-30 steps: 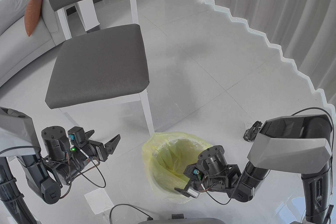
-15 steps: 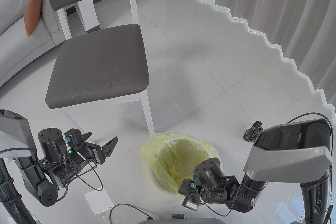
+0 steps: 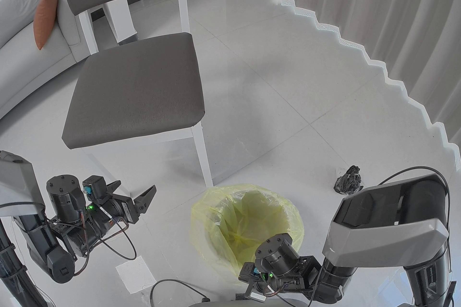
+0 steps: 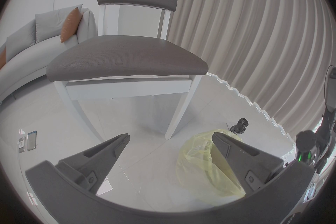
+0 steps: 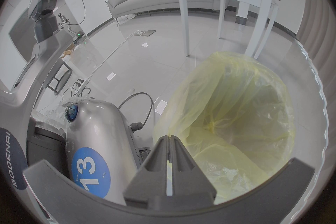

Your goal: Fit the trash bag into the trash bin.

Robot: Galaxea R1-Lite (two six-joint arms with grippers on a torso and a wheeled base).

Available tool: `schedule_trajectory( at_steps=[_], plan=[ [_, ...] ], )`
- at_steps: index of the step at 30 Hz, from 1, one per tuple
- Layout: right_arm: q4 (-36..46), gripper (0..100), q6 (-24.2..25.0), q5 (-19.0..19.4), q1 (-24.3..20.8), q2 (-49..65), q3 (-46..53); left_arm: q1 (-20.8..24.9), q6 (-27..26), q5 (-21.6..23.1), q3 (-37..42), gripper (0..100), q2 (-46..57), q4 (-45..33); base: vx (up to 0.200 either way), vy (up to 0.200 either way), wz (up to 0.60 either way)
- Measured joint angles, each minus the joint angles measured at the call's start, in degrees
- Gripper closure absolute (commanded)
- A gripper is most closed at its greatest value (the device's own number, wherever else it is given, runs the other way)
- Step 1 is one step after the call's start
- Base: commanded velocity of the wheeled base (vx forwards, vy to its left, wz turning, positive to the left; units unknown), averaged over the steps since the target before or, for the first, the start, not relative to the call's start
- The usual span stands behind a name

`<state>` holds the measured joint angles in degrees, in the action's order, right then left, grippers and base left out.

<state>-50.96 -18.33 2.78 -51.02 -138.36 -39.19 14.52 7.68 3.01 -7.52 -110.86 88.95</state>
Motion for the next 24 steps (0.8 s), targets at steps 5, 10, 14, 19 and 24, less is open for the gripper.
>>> schedule_trajectory(
  at_steps=[5, 10, 14, 19, 24],
  plan=[
    [-0.22, 100, 0.16, 0.01, -0.06, -0.2, 0.17, -0.24, 0.11, 0.05, -0.18, 0, 0.13, 0.02, 0.0, 0.0, 0.0],
    [1.78, 100, 0.55, 0.78, 0.06, -1.33, -0.09, -0.28, 0.06, 0.05, -0.16, 0, 0.41, 0.02, 0.0, 0.0, 0.0],
    [1.89, 100, 0.88, 1.05, 0.0, -1.88, -0.77, -0.28, 0.04, -0.01, -0.11, 0, 1.33, 0.02, 0.0, 0.0, 0.0],
    [-0.46, 0, 0.52, 0.78, -0.16, -1.88, 0.2, -0.28, 0.04, -0.01, -0.05, 0, 2.57, 0.0, 0.0, 0.0, 0.0],
    [-2.5, 0, 0.5, 0.63, -0.33, -0.78, 2.04, -0.28, 0.09, 0.02, 0.11, 0, 3.5, 0.0, 0.0, 0.0, 0.0]
  ],
)
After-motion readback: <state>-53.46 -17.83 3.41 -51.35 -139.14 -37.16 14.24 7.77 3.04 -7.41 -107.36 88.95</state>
